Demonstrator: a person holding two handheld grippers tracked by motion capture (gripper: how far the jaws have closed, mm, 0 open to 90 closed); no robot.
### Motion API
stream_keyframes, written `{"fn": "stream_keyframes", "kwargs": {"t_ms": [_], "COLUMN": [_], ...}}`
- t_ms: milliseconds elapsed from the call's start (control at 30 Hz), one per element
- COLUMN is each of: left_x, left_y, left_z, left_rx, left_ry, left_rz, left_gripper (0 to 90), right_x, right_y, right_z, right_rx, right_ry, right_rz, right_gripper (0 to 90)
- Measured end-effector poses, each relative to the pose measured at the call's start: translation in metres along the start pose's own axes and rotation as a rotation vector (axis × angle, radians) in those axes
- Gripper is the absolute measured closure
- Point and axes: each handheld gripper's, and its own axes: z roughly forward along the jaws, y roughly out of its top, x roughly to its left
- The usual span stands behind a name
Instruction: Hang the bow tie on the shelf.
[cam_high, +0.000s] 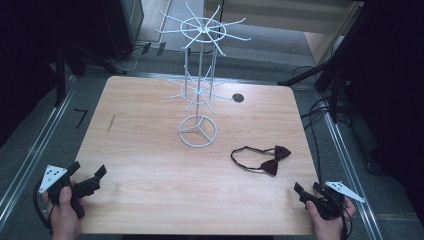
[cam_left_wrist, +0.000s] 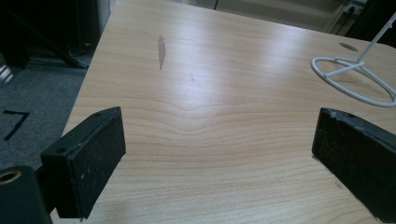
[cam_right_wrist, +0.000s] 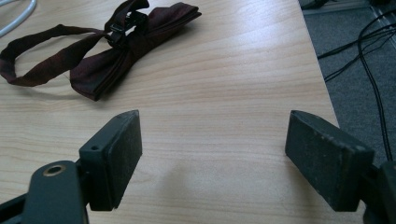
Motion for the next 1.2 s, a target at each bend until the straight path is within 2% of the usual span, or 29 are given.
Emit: {"fn": "stream_keyframes", "kwargs": {"t_ms": [133,233,300,467,700,867,933,1033,1133,1200], "left_x": [0.001,0.002,0.003,0.003,0.005,0.005,0.005,0.005,0.005,0.005], "left_y": [0.001,0.002,0.002,0.002,0.001,0.001,0.001,0.001,0.001,0.001], "left_z": [0.001,0.004,0.003,0.003,0.002,0.001,0.001,0.001,0.001,0.001], "left_rx": [0.007,0.007,0.006,-0.001,-0.009,-0.003,-0.002,-0.003,0.0,0.0], "left_ry": [-0.013,-0.023,-0.026,-0.028,-0.035,-0.04,-0.043,-0.048,-0.048,-0.049], "left_rz": [-0.005,-0.013,-0.017,-0.013,-0.031,-0.025,-0.025,-0.027,-0.026,-0.025], "left_gripper": [3.3,3.3,3.3,3.3,3.3,3.3,3.3,3.3,3.3,3.3], "right_x": [0.002,0.008,0.012,0.03,0.065,0.082,0.088,0.101,0.109,0.115], "right_y": [0.0,0.004,0.008,0.034,0.068,0.086,0.092,0.097,0.099,0.101], "right_z": [-0.001,0.002,0.002,0.002,0.022,0.035,0.039,0.045,0.052,0.058], "right_rx": [-0.021,0.009,0.02,0.044,0.231,0.289,0.316,0.36,0.38,0.416], "right_ry": [-0.003,0.019,0.042,0.071,0.194,0.239,0.258,0.276,0.255,0.244], "right_rz": [-0.018,-0.11,-0.147,-0.291,-0.476,-0.588,-0.619,-0.715,-0.791,-0.822], "right_gripper": [19.0,20.3,20.7,20.3,12.5,4.9,1.1,0.0,0.0,0.0]}}
